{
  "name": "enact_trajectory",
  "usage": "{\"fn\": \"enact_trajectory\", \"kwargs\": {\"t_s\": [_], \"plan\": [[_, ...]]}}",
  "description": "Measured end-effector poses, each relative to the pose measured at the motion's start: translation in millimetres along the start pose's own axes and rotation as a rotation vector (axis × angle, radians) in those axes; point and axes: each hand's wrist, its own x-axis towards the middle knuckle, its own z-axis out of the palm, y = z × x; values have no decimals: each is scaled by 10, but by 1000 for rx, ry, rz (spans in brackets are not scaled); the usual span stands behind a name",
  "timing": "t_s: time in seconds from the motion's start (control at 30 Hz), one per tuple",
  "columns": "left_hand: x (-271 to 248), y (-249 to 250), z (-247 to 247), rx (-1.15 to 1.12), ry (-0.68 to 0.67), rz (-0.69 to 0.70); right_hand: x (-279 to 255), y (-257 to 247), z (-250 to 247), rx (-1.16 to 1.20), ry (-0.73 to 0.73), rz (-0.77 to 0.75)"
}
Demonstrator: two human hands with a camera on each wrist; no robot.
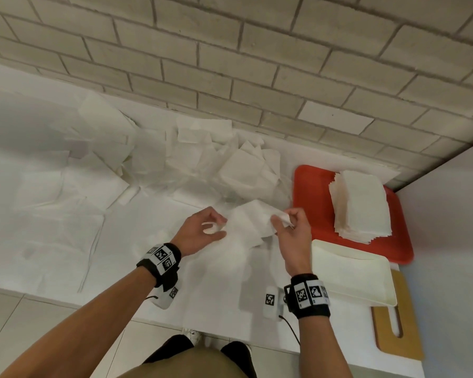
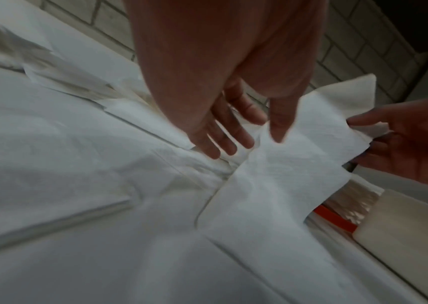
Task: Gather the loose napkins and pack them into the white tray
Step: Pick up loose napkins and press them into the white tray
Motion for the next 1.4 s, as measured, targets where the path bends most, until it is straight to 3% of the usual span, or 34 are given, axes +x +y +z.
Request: {"fn": "enact_trajectory", "kwargs": {"t_s": [0.1,0.33,0.47,0.6,0.73,0.87,1.0,1.17,1.27,1.4], "plan": [[58,91,153,-22,-79,-20,34,-72,104,-34,-34,-37],[242,-16,309,282,-40,-91,-118,-710,-65,94,-40,-277],[158,129,281,182,-28,-79,-331,-1047,-357,88,-346,-260],[23,298,245,-53,-19,-56,-367,-814,-259,-22,-553,-165],[-92,461,189,-149,-105,3,-278,-401,-49,-286,-480,-204],[-114,463,137,-103,-193,15,-157,-257,85,-191,-451,-116],[-115,528,101,-135,-168,-114,-88,-231,212,-181,-365,-115],[-230,699,109,-417,-140,-151,-54,-311,322,-178,-305,-154],[-249,634,117,-275,-62,-5,-35,-387,390,-131,-338,-178],[-261,477,98,-262,160,-46,276,-217,529,-129,-160,-70]]}}
